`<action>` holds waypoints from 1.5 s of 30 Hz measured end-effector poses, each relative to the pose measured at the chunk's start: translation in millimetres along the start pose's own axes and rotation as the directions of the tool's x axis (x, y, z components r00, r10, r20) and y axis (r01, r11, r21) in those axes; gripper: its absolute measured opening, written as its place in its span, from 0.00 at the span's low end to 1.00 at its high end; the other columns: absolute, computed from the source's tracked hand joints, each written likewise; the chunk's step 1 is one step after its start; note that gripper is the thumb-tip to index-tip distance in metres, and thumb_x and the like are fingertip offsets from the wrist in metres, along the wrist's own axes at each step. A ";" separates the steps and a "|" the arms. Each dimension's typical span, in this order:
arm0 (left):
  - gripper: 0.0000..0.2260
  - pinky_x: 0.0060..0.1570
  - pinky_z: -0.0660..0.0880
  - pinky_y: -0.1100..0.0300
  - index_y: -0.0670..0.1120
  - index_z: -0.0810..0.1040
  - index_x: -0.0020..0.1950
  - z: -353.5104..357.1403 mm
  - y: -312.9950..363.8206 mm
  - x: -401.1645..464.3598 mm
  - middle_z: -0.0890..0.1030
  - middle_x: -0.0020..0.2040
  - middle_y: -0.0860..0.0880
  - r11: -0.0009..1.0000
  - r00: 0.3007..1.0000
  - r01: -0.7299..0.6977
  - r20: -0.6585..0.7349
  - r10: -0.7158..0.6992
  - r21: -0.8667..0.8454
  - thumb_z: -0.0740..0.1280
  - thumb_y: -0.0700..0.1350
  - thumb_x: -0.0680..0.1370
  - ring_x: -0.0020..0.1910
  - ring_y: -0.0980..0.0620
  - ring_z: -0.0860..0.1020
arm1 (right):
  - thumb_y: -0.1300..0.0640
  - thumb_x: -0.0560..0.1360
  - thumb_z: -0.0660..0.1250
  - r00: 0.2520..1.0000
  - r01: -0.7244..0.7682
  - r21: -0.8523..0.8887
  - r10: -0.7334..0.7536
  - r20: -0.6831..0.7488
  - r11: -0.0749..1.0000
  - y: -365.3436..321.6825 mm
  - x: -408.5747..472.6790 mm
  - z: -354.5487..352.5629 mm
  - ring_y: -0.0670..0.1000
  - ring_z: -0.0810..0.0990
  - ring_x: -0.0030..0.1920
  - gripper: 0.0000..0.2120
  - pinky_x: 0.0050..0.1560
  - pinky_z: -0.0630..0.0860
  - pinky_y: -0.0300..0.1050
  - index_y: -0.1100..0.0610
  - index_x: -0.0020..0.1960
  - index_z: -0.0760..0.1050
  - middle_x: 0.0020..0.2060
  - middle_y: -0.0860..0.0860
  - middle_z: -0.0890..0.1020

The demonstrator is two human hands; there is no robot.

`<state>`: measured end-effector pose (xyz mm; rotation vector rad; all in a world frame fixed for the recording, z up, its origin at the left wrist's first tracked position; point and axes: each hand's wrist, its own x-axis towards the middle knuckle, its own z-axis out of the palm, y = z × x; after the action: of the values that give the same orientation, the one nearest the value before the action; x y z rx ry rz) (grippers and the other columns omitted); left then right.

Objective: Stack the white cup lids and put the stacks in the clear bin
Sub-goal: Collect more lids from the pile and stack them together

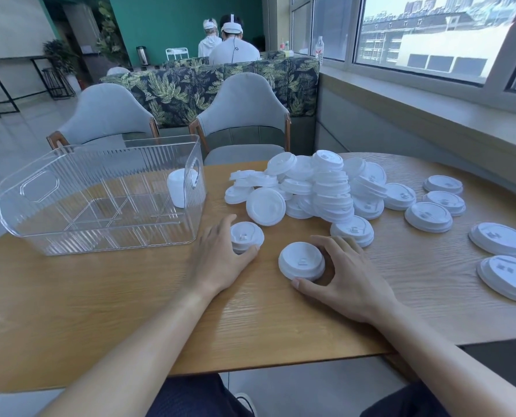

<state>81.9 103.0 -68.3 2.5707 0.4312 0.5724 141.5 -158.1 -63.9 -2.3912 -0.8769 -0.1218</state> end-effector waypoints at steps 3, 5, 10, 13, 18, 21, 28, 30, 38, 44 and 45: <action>0.34 0.69 0.69 0.52 0.52 0.68 0.76 -3.6 3.9 -3.3 0.74 0.72 0.54 0.994 0.999 -0.013 -0.031 0.010 -0.104 0.74 0.60 0.74 0.71 0.52 0.71 | 0.27 0.67 0.68 1.000 0.003 -0.003 -0.003 0.000 1.000 0.5 0.3 0.4 0.42 0.62 0.70 0.38 0.71 0.65 0.43 0.41 0.72 0.64 0.66 0.37 0.71; 0.33 0.68 0.71 0.53 0.53 0.69 0.75 -5.5 7.1 -6.2 0.75 0.68 0.58 0.981 0.999 -0.030 -0.046 0.021 -0.193 0.76 0.59 0.73 0.67 0.56 0.73 | 0.27 0.68 0.68 1.000 0.005 0.000 -0.005 -0.001 1.000 1.2 0.6 0.8 0.42 0.63 0.69 0.38 0.70 0.65 0.43 0.41 0.72 0.65 0.65 0.37 0.71; 0.29 0.63 0.76 0.55 0.59 0.71 0.70 -3.5 16.6 -14.9 0.78 0.60 0.65 0.923 0.997 -0.064 -0.058 0.045 -0.379 0.78 0.58 0.72 0.62 0.64 0.76 | 0.27 0.67 0.68 1.000 0.004 -0.004 -0.004 0.007 1.000 -0.4 0.4 -0.7 0.42 0.64 0.69 0.38 0.70 0.66 0.43 0.41 0.72 0.64 0.63 0.36 0.71; 0.30 0.64 0.75 0.55 0.60 0.70 0.69 2.9 28.9 -20.9 0.80 0.60 0.63 0.903 0.997 -0.078 -0.032 0.071 -0.422 0.76 0.61 0.71 0.63 0.63 0.76 | 0.27 0.66 0.68 1.000 -0.014 0.040 0.013 0.017 0.999 -0.2 1.7 -0.8 0.41 0.64 0.69 0.40 0.70 0.66 0.43 0.42 0.73 0.64 0.64 0.37 0.70; 0.35 0.65 0.75 0.56 0.59 0.68 0.74 14.7 50.4 -28.9 0.78 0.64 0.62 0.904 0.990 -0.114 0.024 0.135 -0.412 0.75 0.65 0.70 0.64 0.63 0.75 | 0.30 0.71 0.56 0.996 -0.088 0.257 0.087 0.018 0.962 3.2 2.7 -3.2 0.43 0.69 0.69 0.38 0.71 0.67 0.49 0.47 0.76 0.63 0.69 0.41 0.71; 0.35 0.65 0.74 0.58 0.60 0.68 0.73 18.9 58.6 -32.2 0.76 0.66 0.63 0.917 0.983 -0.146 0.050 0.176 -0.372 0.76 0.63 0.70 0.66 0.64 0.74 | 0.34 0.74 0.52 0.996 -0.080 0.306 0.089 -0.015 0.949 5.5 3.0 -1.2 0.43 0.71 0.66 0.35 0.71 0.68 0.50 0.49 0.76 0.66 0.68 0.42 0.72; 0.32 0.65 0.72 0.60 0.58 0.71 0.71 21.1 62.3 -33.8 0.75 0.65 0.63 0.941 0.971 -0.205 0.066 0.231 -0.268 0.76 0.64 0.71 0.64 0.63 0.73 | 0.37 0.77 0.51 0.995 -0.070 0.288 0.086 -0.043 0.955 6.1 3.5 1.2 0.41 0.72 0.63 0.29 0.69 0.67 0.45 0.48 0.74 0.68 0.63 0.41 0.75; 0.31 0.64 0.71 0.60 0.58 0.72 0.70 21.2 63.5 -34.2 0.75 0.63 0.63 0.948 0.965 -0.232 0.072 0.253 -0.220 0.75 0.65 0.71 0.64 0.62 0.72 | 0.36 0.77 0.51 0.996 -0.061 0.272 0.075 -0.041 0.960 6.1 3.2 1.7 0.40 0.72 0.64 0.30 0.69 0.67 0.43 0.49 0.74 0.68 0.63 0.41 0.76; 0.32 0.62 0.71 0.58 0.57 0.72 0.69 21.0 64.9 -33.6 0.75 0.61 0.62 0.956 0.957 -0.263 0.094 0.276 -0.130 0.72 0.70 0.71 0.61 0.60 0.72 | 0.46 0.83 0.58 0.997 -0.027 0.185 0.039 -0.061 0.982 4.5 4.2 2.0 0.42 0.70 0.66 0.18 0.69 0.65 0.42 0.49 0.70 0.72 0.62 0.41 0.77; 0.33 0.62 0.70 0.58 0.56 0.74 0.69 22.3 64.7 -33.9 0.76 0.61 0.62 0.957 0.954 -0.278 0.093 0.285 -0.082 0.71 0.72 0.70 0.61 0.59 0.72 | 0.48 0.83 0.59 0.997 0.007 0.136 0.003 -0.074 0.991 5.0 4.7 1.6 0.42 0.71 0.65 0.16 0.66 0.66 0.40 0.49 0.69 0.74 0.60 0.40 0.77; 0.33 0.63 0.70 0.59 0.55 0.74 0.69 22.5 64.7 -33.7 0.76 0.62 0.62 0.956 0.953 -0.283 0.095 0.289 -0.074 0.70 0.72 0.71 0.61 0.59 0.71 | 0.49 0.83 0.59 0.997 0.008 0.130 0.001 -0.072 0.992 5.1 4.8 1.7 0.43 0.71 0.65 0.16 0.66 0.65 0.39 0.49 0.69 0.74 0.60 0.40 0.77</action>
<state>76.0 26.9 -64.5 2.6083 0.0029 0.5353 148.2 -157.6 -66.5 -2.2505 -0.8300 -0.1461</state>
